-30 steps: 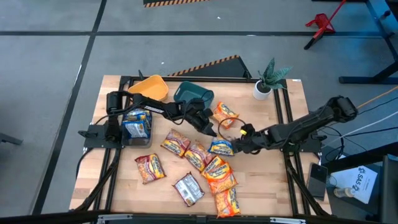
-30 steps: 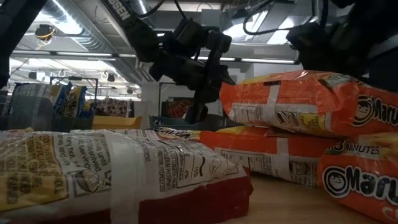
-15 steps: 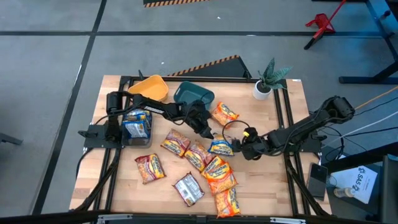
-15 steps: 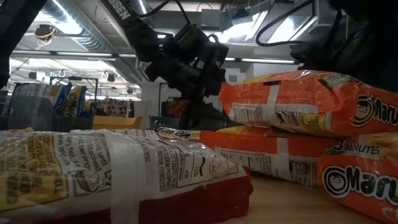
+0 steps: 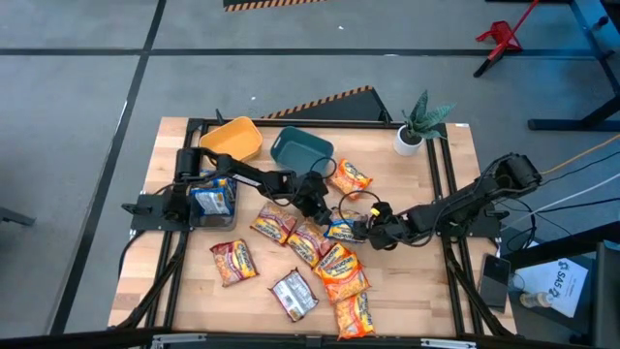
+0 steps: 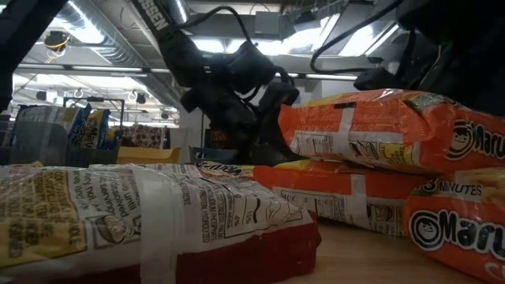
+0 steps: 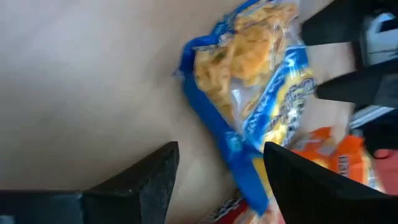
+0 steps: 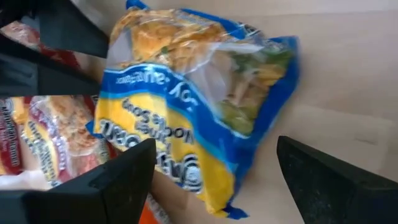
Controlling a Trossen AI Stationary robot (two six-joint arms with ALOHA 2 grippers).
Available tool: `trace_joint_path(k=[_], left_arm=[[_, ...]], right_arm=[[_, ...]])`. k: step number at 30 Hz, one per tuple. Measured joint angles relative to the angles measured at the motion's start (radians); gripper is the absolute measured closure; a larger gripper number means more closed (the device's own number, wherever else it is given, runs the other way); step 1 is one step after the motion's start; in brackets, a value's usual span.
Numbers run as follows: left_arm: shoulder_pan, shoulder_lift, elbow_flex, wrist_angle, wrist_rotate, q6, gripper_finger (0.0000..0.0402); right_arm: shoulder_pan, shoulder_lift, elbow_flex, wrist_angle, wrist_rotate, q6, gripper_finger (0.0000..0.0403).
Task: Sort Maruchan noodles
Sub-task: Put the blue noodle pack into the black bin
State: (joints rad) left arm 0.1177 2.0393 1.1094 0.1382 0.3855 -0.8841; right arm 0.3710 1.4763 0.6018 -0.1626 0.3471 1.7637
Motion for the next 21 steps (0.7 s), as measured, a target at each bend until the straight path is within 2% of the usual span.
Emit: trace_joint_path(k=[8, 13, 21], left_arm=[[0.005, 0.012, 0.000, 0.052, -0.006, -0.061, 0.0134], [-0.001, 0.016, -0.002, 0.095, -0.018, -0.079, 0.0134], [-0.008, 0.016, -0.004, 0.116, -0.023, -0.087, 0.0136]], right_arm=[[-0.045, 0.006, 0.000, 0.055, 0.008, -0.051, 0.0081], [-0.103, 0.010, 0.000, 0.094, 0.004, -0.119, 0.0081], [-0.145, 0.078, 0.000, 0.191, -0.073, -0.205, 0.0081]])
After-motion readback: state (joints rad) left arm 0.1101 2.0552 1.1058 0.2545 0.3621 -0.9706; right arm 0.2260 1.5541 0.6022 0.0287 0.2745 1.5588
